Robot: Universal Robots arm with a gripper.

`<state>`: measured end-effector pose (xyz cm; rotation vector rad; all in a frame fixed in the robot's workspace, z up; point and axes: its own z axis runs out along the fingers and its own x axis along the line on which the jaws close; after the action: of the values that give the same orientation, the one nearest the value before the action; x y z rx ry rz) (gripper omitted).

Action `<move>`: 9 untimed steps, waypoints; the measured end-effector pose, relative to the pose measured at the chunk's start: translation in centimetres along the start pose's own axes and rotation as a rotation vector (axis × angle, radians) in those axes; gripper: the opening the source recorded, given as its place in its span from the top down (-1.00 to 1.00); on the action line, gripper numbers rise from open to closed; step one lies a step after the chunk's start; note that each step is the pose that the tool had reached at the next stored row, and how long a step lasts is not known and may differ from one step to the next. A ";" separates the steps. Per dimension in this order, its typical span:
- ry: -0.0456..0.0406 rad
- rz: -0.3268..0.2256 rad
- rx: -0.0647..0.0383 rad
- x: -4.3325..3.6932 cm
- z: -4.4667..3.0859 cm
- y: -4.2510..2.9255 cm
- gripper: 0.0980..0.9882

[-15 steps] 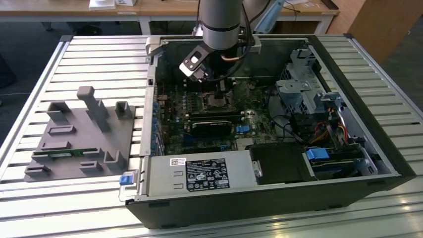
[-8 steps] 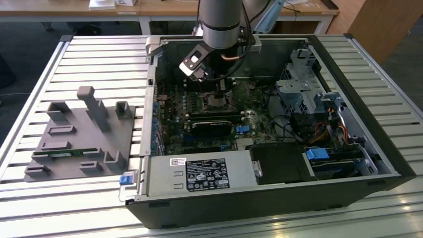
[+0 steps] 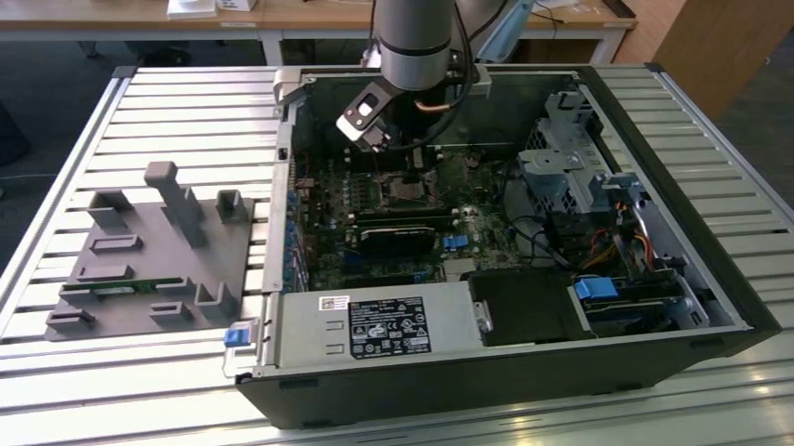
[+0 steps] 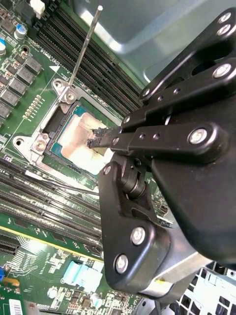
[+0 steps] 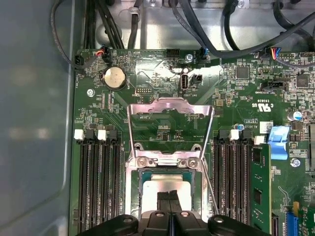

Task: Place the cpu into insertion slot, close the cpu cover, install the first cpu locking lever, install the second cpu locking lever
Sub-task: 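Close the cpu cover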

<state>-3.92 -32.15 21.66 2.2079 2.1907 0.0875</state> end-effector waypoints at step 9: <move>0.0001 0.000 0.000 0.05 -2.74 0.17 0.98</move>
<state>-3.92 -32.15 24.41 2.2081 2.1909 0.0873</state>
